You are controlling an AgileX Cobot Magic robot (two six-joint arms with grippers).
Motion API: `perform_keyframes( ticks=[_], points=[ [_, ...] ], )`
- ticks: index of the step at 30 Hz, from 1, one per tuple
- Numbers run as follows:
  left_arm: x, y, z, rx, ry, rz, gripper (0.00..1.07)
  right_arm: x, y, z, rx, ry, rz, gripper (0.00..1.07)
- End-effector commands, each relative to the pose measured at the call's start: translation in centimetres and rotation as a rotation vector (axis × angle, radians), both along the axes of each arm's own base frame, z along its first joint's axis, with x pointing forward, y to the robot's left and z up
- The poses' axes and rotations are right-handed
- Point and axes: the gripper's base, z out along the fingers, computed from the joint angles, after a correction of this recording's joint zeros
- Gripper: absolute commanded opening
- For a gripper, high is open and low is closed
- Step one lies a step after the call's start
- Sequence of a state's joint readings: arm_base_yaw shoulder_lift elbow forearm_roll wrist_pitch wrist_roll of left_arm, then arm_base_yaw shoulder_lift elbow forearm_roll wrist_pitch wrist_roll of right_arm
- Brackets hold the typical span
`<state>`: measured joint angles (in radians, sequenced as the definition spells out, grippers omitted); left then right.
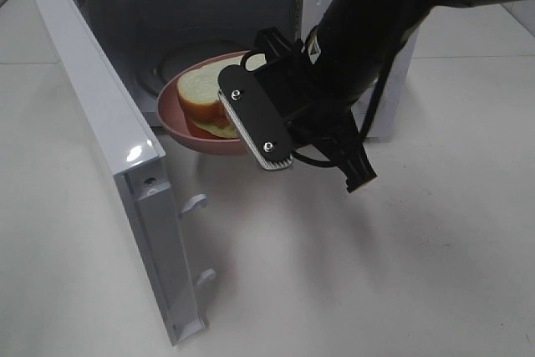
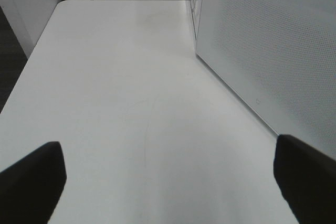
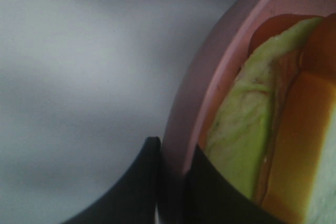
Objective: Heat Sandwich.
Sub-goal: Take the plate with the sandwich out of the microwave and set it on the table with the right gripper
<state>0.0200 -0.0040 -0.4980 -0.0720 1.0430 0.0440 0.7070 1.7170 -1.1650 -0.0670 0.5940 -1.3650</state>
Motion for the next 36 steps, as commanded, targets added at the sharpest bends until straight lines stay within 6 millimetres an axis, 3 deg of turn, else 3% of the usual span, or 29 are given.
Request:
perform_keyframes(
  ticks=[1,36],
  points=[
    [-0.3,0.0,0.0,-0.001,-0.031,0.004,1.04,-0.9,-0.6,1.2,0.033,-0.040,0.008,0.00],
    [-0.3,0.0,0.0,-0.001,-0.031,0.004,1.04,-12.2,-10.4,4.5,0.080,-0.082,-0.034,0.00]
  ],
)
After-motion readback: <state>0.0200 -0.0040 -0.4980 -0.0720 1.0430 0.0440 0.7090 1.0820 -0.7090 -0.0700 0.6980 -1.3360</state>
